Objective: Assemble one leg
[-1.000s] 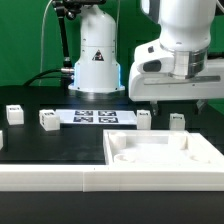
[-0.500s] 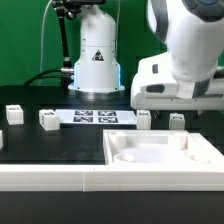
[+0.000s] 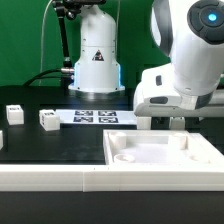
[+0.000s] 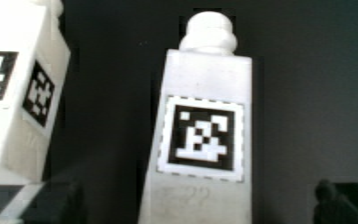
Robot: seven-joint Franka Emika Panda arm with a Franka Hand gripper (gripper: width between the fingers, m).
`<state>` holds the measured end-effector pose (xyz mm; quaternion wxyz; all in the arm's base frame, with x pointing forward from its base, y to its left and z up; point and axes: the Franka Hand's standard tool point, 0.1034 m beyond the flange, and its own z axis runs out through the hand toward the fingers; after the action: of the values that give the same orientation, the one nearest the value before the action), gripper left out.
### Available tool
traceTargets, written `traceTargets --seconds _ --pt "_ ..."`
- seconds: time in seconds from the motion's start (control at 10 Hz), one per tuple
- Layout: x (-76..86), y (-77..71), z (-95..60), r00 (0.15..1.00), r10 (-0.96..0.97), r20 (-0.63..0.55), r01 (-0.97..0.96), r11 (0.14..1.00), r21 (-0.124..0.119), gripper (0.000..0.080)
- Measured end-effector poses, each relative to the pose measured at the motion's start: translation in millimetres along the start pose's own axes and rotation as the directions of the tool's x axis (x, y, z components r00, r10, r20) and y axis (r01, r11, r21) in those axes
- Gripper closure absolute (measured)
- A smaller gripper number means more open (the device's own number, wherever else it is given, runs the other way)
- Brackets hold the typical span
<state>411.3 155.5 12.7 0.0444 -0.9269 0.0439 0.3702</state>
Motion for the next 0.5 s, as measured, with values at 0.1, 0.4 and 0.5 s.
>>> traceTargets --seconds 0.1,0.4,0.5 --pt "-1.5 0.7 5.2 1.0 0.001 0.005 -0.001 1.0 -0.003 0.0151" --pt "-4.2 5.0 11.1 1.0 0.007 0.017 -0.007 1.0 -0.007 0.0151" --pt "-4.2 4.9 11.1 1.0 0.007 0.017 -0.006 1.0 -0.007 0.0272"
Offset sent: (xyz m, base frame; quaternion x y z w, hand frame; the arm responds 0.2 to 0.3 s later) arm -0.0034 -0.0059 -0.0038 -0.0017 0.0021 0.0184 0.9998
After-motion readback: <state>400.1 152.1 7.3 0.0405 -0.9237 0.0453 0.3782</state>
